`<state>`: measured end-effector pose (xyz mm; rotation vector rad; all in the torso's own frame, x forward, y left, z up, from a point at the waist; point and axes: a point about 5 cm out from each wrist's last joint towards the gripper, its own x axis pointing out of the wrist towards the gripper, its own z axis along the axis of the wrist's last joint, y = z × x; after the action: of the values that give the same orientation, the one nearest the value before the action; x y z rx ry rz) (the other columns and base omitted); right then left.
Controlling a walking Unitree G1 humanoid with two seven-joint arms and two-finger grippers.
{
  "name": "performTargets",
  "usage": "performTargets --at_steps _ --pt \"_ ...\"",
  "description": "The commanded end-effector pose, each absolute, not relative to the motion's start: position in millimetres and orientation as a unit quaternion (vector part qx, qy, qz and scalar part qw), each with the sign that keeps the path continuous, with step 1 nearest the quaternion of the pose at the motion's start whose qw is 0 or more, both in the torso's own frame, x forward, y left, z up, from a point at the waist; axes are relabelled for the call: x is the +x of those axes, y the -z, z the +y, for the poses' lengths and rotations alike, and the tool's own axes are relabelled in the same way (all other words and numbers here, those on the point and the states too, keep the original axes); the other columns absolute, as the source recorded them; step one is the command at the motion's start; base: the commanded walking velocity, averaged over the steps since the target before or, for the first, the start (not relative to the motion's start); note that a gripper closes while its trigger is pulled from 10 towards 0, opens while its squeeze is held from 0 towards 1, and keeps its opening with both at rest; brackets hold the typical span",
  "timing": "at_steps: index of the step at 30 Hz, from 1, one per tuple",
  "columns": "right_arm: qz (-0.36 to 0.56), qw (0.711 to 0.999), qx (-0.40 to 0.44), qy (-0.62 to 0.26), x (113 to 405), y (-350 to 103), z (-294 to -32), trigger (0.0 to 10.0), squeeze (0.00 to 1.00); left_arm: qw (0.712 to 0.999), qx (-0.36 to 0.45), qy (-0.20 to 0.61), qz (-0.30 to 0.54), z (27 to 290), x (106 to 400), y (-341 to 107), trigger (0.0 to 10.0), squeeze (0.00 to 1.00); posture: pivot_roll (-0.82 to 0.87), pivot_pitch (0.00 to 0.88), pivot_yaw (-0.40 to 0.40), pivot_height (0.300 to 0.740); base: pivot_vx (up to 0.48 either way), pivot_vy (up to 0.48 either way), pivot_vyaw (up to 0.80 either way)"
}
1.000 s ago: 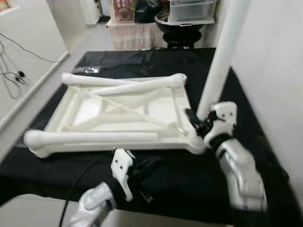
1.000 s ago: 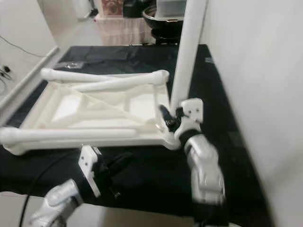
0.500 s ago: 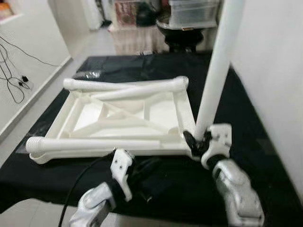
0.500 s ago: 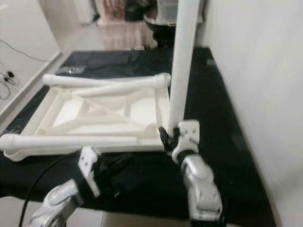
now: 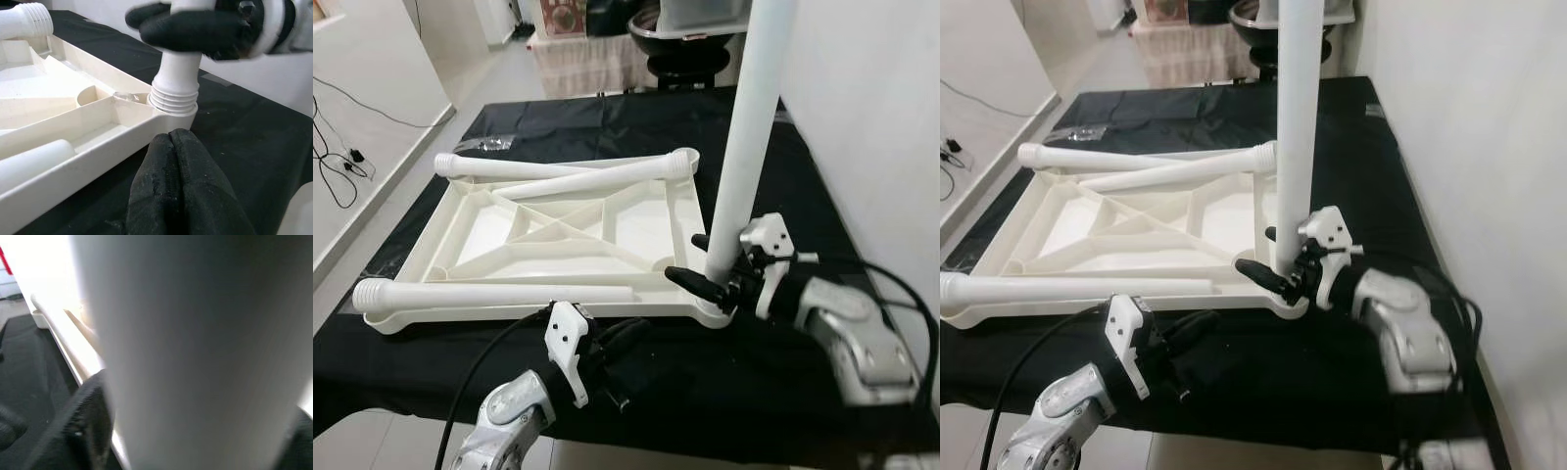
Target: Building children table
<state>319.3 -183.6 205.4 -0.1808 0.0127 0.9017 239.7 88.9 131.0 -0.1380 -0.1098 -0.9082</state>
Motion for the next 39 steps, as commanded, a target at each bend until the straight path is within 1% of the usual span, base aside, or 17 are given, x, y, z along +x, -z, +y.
performTargets --at_steps 1,3,4,11,15,16,17,19,21,22,23,24,25,26,36,37,39 --pt "0.008 0.888 -0.088 -0.452 321 -202 -178 2.5 0.00 0.897 -0.063 0.435 -0.043 90 239 -126 10.0 0.00 0.05 0.107 0.068 0.740 0.000 0.000 0.00" --pt "0.008 0.887 -0.086 -0.454 323 -204 -179 2.5 0.00 0.897 -0.063 0.435 -0.043 90 239 -126 10.0 0.00 0.05 0.107 0.068 0.740 0.000 0.000 0.00" --pt "0.010 0.883 -0.083 -0.461 325 -205 -181 0.0 0.00 0.897 -0.063 0.434 -0.044 89 239 -126 10.0 0.00 0.06 0.103 0.063 0.740 0.000 0.000 0.00" --pt "0.019 0.874 -0.069 -0.481 327 -199 -186 0.0 0.00 0.898 -0.063 0.433 -0.044 89 238 -125 10.0 0.00 0.05 0.100 0.063 0.740 0.000 0.000 0.00" --pt "0.027 0.892 -0.049 -0.449 323 -185 -193 0.0 0.00 0.897 -0.065 0.434 -0.044 88 237 -124 10.0 0.00 0.05 0.100 0.058 0.740 0.000 0.000 0.00" --pt "0.028 0.907 -0.038 -0.418 323 -181 -194 0.0 0.00 0.897 -0.065 0.434 -0.044 88 237 -124 10.0 0.00 0.06 0.102 0.049 0.740 0.000 0.000 0.00" --pt "0.028 0.907 -0.038 -0.418 323 -181 -194 0.0 0.00 0.897 -0.065 0.434 -0.044 88 237 -124 10.0 0.00 0.06 0.102 0.049 0.740 0.000 0.000 0.00" --pt "0.030 0.924 -0.024 -0.381 322 -176 -195 0.0 0.00 0.898 -0.065 0.434 -0.044 88 236 -124 10.0 0.00 0.06 0.102 0.049 0.740 0.000 0.000 0.00" --pt "0.030 0.924 -0.024 -0.381 322 -176 -195 0.0 0.00 0.898 -0.065 0.434 -0.044 88 236 -124 10.0 0.00 0.06 0.102 0.049 0.740 0.000 0.000 0.00" --pt "0.056 0.961 -0.040 -0.269 305 -141 -168 0.0 0.00 0.898 -0.065 0.433 -0.044 89 236 -125 10.0 0.00 0.05 0.122 0.062 0.740 0.000 0.000 0.00" --pt "0.052 0.976 -0.071 -0.201 292 -132 -151 0.0 0.00 0.899 -0.064 0.432 -0.045 91 237 -126 10.0 0.00 0.03 0.112 0.087 0.740 0.000 0.000 0.00" --pt "0.055 0.985 -0.077 -0.147 287 -127 -145 0.0 0.00 0.896 -0.065 0.436 -0.043 90 238 -126 10.0 0.00 0.04 0.109 0.071 0.740 0.000 0.000 0.00" --pt "0.055 0.985 -0.077 -0.147 287 -127 -145 0.0 0.00 0.896 -0.065 0.436 -0.043 90 238 -126 10.0 0.00 0.04 0.109 0.071 0.740 0.000 0.000 0.00" --pt "0.057 0.988 -0.079 -0.120 286 -126 -143 0.0 0.00 0.895 -0.066 0.440 -0.041 90 238 -126 10.0 0.00 0.04 0.109 0.071 0.740 0.000 0.000 0.00" --pt "0.058 0.989 -0.076 -0.113 291 -125 -144 0.0 0.00 0.900 -0.065 0.428 -0.048 92 243 -127 10.0 0.00 0.04 0.107 0.064 0.740 0.000 0.000 0.00" --pt "0.056 0.990 -0.077 -0.103 290 -127 -143 6.9 0.00 0.899 -0.065 0.429 -0.047 92 243 -127 10.0 0.00 0.03 0.105 0.067 0.740 0.000 0.000 0.00" --pt "0.056 0.990 -0.077 -0.103 290 -127 -143 6.9 0.00 0.899 -0.065 0.429 -0.047 92 243 -127 10.0 0.00 0.03 0.105 0.067 0.740 0.000 0.000 0.00"
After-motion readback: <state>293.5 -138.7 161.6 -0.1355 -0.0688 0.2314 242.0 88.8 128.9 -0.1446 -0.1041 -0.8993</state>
